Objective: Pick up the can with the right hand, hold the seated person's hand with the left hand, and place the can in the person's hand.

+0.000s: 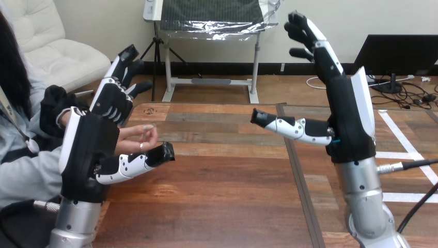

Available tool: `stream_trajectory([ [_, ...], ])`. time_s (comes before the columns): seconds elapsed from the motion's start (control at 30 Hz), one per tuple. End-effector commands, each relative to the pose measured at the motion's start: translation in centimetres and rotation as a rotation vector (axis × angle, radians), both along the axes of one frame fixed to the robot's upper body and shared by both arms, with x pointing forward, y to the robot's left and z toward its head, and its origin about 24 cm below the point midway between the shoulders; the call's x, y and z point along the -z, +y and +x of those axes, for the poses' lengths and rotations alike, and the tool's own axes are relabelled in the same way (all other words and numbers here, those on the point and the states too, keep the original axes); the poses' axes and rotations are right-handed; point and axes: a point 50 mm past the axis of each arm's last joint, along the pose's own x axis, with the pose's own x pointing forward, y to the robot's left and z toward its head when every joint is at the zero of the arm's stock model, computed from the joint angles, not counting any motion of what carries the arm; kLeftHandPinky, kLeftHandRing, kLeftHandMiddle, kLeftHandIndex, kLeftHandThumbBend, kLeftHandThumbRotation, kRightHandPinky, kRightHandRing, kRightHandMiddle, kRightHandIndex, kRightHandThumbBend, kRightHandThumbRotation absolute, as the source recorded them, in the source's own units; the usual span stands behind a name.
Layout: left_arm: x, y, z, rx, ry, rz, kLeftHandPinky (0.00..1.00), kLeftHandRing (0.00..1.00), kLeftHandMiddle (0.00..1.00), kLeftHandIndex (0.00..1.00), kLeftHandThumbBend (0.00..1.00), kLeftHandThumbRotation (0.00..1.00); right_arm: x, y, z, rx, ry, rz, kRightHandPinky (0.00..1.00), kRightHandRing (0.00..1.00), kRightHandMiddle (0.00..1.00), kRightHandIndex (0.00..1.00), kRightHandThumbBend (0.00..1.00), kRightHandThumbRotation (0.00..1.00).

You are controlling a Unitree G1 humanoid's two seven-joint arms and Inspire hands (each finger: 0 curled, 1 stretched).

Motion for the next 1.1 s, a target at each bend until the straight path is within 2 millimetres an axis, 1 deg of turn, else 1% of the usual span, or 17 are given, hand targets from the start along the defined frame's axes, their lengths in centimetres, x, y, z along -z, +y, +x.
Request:
stream_trajectory([
  [0.0, -1.2, -0.7, 1.2, 0.021, -0.064, -0.019, 0.86, 0.95, 0.97, 0.93, 1.00, 0.44, -0.2, -0.2, 0.1, 0.019, -0.025, 0.025, 0.78, 0.86, 0.88, 0.90, 1.00, 0.39],
  [0.63, -0.9, -1.2, 1.0, 0.006, -0.063, -0.025, 0.87, 0.94, 0.96, 0.92, 1.00, 0.48, 0.4, -0.7, -0.2, 0.029, -0.009, 0.041, 0.77, 0.86, 0.88, 0.90, 1.00, 0.41],
  [1.07, -0.6, -1.7, 1.1, 0.020, -0.059, -0.045, 0.88, 0.94, 0.96, 0.92, 1.00, 0.47, 0.7, -0.8, -0.4, 0.021, -0.010, 0.031, 0.78, 0.86, 0.88, 0.90, 1.00, 0.40],
])
